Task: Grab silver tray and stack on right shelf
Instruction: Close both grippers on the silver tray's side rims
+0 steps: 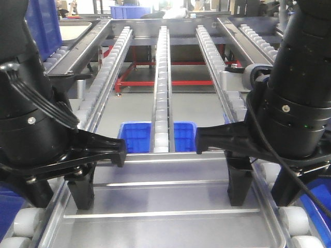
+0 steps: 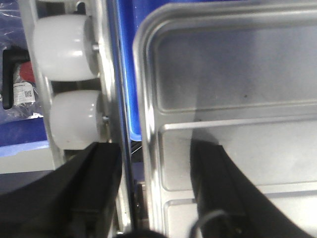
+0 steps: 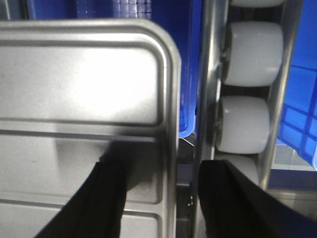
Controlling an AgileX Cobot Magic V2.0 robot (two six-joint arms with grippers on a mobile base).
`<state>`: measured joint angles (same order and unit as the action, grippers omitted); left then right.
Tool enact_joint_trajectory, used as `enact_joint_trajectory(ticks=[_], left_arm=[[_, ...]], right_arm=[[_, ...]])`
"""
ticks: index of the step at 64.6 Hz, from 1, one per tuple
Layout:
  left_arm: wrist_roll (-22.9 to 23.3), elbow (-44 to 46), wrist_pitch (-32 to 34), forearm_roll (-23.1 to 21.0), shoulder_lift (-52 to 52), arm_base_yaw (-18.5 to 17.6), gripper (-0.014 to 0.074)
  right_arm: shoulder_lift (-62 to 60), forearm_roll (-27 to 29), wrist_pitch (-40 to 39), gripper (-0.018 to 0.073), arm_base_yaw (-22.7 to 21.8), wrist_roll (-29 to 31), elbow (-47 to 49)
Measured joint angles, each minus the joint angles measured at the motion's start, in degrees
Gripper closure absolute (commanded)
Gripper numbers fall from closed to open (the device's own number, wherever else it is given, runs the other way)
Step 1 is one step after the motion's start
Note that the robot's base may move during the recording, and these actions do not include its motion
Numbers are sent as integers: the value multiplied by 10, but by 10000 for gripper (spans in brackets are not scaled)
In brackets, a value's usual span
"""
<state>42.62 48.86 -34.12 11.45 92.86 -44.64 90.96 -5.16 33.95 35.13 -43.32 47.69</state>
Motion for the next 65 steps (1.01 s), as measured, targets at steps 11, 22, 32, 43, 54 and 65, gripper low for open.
enact_joint_trajectory(ticks=[11, 22, 32, 43, 54, 65], left_arm=[[1, 0, 0, 0, 0, 0, 355], [1, 0, 0, 0, 0, 0, 355], [1, 0, 0, 0, 1, 0, 355], [1, 0, 1, 0, 1, 0, 355], [2, 0, 1, 0, 1, 0, 355], [2, 0, 2, 0, 1, 0, 355]], right_arm=[[0, 0, 0, 113, 0, 0, 0], [0, 0, 0, 113, 0, 0, 0], [0, 0, 0, 113, 0, 0, 0], [4, 0, -1, 113, 0, 0, 0], [6, 0, -1, 113, 0, 0, 0], [6, 0, -1, 113, 0, 0, 0]])
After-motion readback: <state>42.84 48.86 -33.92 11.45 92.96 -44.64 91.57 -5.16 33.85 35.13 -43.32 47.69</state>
